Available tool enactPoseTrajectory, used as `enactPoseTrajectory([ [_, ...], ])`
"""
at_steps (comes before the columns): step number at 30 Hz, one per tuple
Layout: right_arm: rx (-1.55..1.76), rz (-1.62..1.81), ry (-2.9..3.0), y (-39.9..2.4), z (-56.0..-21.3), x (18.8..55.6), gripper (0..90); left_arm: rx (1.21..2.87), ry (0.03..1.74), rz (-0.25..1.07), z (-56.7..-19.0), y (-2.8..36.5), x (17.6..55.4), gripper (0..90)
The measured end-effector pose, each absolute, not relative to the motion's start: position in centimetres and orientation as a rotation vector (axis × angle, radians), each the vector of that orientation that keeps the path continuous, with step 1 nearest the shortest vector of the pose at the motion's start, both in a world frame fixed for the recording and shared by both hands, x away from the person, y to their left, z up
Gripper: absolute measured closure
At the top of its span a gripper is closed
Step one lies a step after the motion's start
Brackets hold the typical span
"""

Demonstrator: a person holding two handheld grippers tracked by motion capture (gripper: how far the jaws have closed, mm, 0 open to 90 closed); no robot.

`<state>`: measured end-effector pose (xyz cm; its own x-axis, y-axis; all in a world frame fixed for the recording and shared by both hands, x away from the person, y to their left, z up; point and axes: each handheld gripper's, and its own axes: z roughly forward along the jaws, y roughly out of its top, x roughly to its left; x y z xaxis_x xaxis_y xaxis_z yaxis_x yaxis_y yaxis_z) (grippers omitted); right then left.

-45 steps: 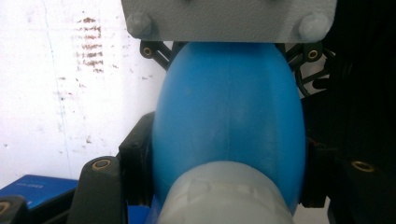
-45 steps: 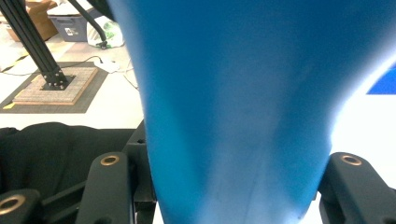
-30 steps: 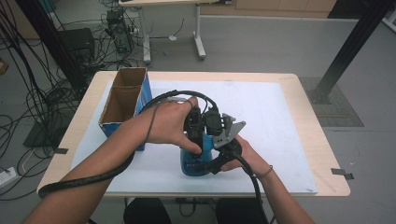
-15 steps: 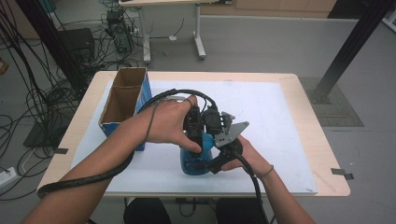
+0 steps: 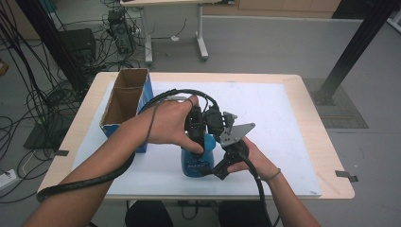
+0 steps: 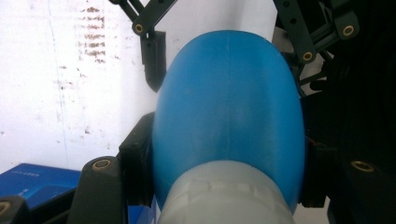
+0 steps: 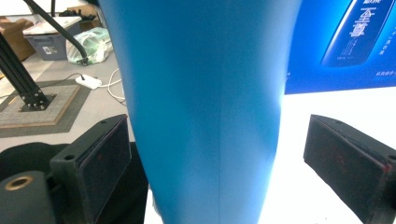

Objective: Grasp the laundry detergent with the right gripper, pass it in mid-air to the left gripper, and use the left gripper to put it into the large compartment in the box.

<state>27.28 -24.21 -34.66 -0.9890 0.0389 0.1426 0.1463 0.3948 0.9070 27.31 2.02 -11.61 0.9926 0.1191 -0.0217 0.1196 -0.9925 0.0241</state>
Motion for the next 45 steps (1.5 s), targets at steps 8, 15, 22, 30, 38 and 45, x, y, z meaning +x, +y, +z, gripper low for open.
enactPoseTrajectory([
  [8, -0.18, -1.661, -2.559, -24.7, -34.7, 27.2, 4.6, 3.113, 0.212, -0.033, -11.5, 2.1, 27.4, 37.9],
  [15, -0.213, -1.662, -2.584, -25.7, -34.6, 26.8, 4.4, 3.102, 0.232, -0.045, -11.1, 2.4, 27.8, 37.9],
  [22, -0.249, -1.664, -2.603, -26.6, -34.7, 26.2, 4.3, 3.093, 0.256, -0.034, -10.5, 2.6, 27.9, 37.9],
  [30, -0.322, -1.67, -2.632, -27.7, -34.9, 25.5, 4.3, 3.076, 0.34, -0.043, -9.6, 2.9, 28.4, 37.9],
  [38, -0.403, -1.686, -2.641, -29.0, -35.5, 24.8, 3.6, 3.05, 0.498, 0.003, -7.9, 3.1, 28.9, 37.9],
  [45, -0.473, -1.699, -2.642, -29.8, -35.9, 24.2, 3.6, 3.002, 0.705, 0.051, -6.0, 3.9, 29.8, 37.9],
])
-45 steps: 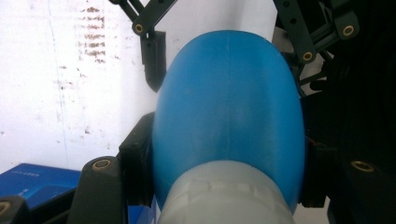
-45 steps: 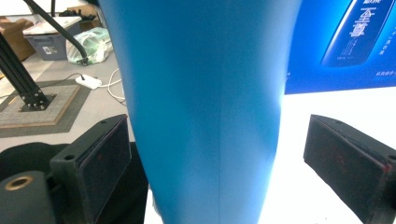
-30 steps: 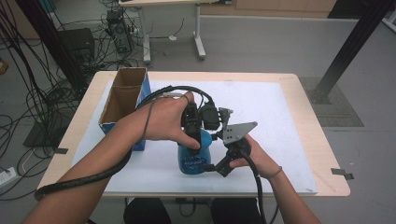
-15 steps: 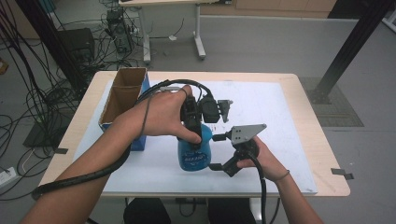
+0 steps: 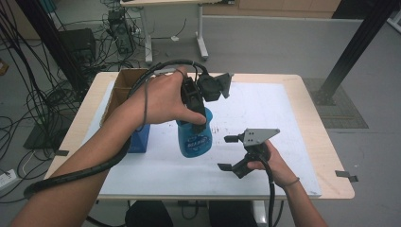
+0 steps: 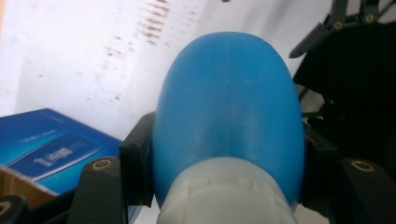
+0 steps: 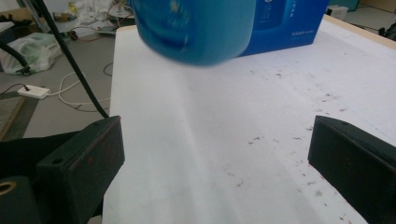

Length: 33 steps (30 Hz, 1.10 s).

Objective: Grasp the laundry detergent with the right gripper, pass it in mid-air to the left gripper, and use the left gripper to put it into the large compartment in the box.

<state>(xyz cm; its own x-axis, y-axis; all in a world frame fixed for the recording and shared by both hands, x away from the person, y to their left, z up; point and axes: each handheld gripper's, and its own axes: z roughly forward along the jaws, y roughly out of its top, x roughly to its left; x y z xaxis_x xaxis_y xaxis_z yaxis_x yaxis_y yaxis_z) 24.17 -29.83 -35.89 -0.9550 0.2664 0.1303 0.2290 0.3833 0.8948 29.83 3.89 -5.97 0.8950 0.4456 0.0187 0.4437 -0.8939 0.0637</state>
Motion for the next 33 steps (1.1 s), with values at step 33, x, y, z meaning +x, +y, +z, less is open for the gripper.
enactPoseTrajectory([
  [33, 0.691, 1.525, 2.506, -29.8, -35.6, 23.4, 3.9, 2.496, 1.616, 0.147, 0.6, 16.8, 35.4, 37.9],
])
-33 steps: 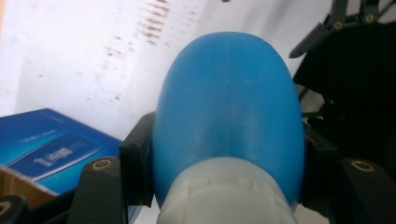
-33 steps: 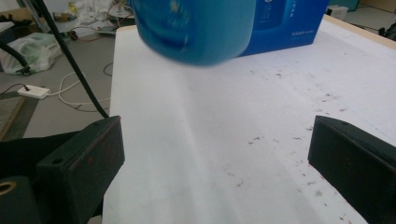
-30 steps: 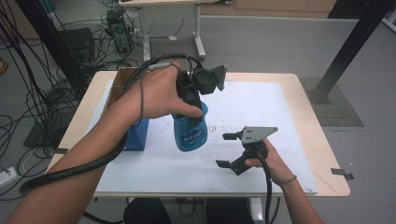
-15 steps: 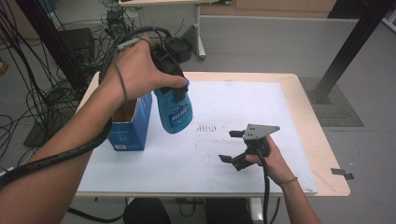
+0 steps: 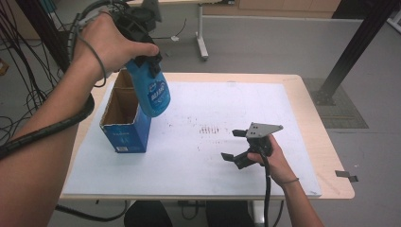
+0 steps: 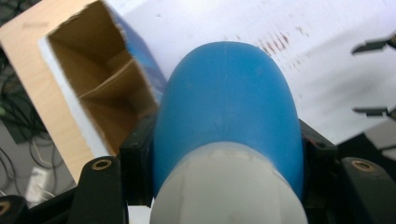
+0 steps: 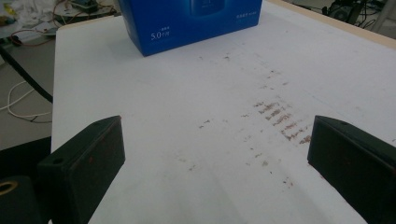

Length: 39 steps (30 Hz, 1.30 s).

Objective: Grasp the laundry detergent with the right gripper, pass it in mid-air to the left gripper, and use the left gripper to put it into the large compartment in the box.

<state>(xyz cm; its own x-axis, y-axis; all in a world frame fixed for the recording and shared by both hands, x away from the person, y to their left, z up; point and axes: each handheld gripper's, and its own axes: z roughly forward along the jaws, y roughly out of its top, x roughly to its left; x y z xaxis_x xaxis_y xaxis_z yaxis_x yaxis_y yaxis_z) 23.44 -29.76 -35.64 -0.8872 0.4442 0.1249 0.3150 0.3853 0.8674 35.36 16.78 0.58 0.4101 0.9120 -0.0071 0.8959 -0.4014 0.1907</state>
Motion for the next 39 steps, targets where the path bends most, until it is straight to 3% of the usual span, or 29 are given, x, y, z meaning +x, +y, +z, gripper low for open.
enactPoseTrajectory([
  [18, 0.78, 1.494, 2.458, -30.0, -35.9, 22.8, 3.9, 2.242, 2.053, 0.17, -0.4, 21.8, 38.9, 37.9],
  [27, 0.792, 1.491, 2.452, -30.1, -36.0, 22.8, 3.9, 2.168, 2.185, 0.209, -1.9, 22.8, 39.4, 37.9],
  [39, 0.797, 1.496, 2.444, -29.9, -36.0, 22.9, 3.9, 2.186, 2.204, 0.247, -3.3, 22.3, 39.8, 38.0],
])
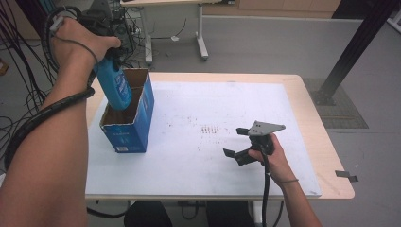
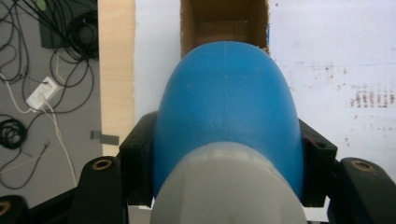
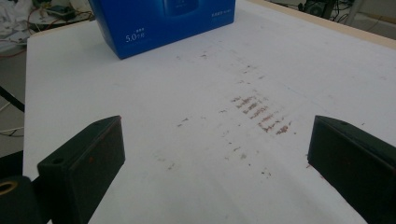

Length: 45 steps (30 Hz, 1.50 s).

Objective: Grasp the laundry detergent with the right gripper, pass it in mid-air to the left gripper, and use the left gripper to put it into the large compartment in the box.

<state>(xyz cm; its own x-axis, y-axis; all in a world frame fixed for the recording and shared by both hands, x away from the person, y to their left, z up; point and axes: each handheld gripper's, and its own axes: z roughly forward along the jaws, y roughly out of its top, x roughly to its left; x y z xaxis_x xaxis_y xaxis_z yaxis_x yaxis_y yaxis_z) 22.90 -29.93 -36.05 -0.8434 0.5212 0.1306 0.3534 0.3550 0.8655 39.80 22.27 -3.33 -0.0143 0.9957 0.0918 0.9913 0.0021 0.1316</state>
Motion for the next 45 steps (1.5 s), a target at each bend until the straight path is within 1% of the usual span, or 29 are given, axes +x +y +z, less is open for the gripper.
enactPoseTrajectory([
  [28, 0.8, 1.49, 2.442, -29.6, -36.5, 23.0, 3.9, 2.254, 2.214, 0.131, -11.1, 22.9, 41.0, 38.0],
  [45, 0.796, 1.499, 2.44, -29.7, -36.7, 23.0, 3.9, 2.281, 2.226, 0.086, -13.6, 22.7, 41.4, 38.0],
])
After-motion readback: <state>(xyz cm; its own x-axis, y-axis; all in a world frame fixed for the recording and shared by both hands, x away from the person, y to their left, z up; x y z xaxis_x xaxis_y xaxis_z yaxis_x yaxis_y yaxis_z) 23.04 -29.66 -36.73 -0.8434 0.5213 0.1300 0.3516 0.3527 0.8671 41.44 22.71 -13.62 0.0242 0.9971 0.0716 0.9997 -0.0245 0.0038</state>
